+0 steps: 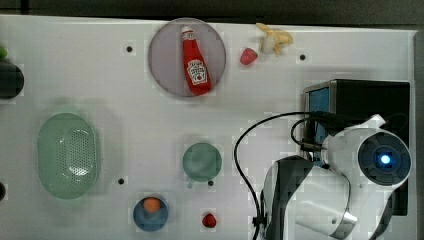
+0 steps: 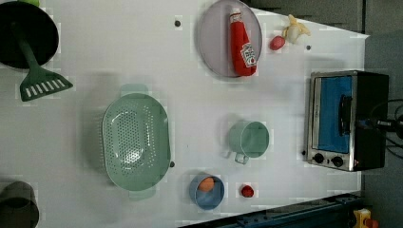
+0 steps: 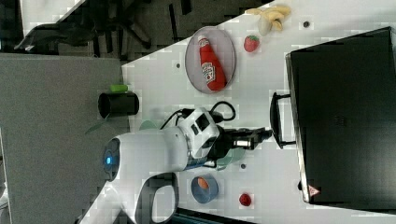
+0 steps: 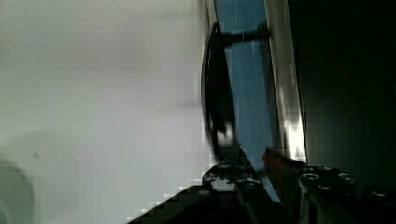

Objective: Flap open oven.

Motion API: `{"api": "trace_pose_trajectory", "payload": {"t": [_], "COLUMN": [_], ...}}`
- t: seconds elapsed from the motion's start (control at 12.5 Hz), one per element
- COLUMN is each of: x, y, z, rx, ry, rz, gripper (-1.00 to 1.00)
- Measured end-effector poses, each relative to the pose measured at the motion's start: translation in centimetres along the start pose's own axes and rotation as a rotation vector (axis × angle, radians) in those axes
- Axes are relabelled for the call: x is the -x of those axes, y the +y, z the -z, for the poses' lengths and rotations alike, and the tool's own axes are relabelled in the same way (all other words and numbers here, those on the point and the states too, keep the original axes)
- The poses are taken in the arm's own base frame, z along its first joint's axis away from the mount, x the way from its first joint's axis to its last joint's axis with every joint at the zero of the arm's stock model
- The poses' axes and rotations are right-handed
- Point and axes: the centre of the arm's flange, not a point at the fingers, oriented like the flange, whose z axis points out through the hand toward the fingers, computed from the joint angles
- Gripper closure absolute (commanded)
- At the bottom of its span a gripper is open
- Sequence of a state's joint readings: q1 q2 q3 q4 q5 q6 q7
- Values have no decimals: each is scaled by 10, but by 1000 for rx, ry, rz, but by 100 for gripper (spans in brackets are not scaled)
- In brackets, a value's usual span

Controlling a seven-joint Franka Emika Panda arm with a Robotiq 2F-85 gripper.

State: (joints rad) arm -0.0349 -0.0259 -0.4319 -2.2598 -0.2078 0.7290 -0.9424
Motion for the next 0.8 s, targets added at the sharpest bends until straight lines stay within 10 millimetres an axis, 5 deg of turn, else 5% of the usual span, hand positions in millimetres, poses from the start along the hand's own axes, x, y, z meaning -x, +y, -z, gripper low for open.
{"api": "trace_pose_trajectory", "payload": {"t": [0.48,0.8], "x": [-8,-11], "y": [6,-2], "z": [-54,-67], "rx": [33,39], "ry": [-19,-30], "rz": [39,62], "gripper": [65,65]}}
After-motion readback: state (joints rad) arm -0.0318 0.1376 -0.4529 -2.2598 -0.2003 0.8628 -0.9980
